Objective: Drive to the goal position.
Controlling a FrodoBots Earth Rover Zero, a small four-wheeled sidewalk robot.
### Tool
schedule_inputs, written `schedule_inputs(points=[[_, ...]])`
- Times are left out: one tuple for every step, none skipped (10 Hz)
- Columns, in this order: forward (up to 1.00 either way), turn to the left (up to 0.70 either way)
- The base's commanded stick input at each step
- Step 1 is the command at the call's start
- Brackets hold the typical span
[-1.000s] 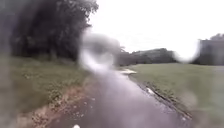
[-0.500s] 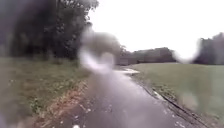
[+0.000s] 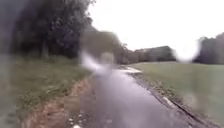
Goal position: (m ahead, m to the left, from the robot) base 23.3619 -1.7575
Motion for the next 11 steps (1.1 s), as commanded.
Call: schedule_inputs(points=[[0.85,-0.34],[0.85,-0.30],[0.85,-0.16],[0.85,-0.01],[0.85,0.00],[0.85,0.00],[0.85,0.00],[0.85,0.00],[0.85,0.00],[0.85,0.00],[0.85,0.00]])
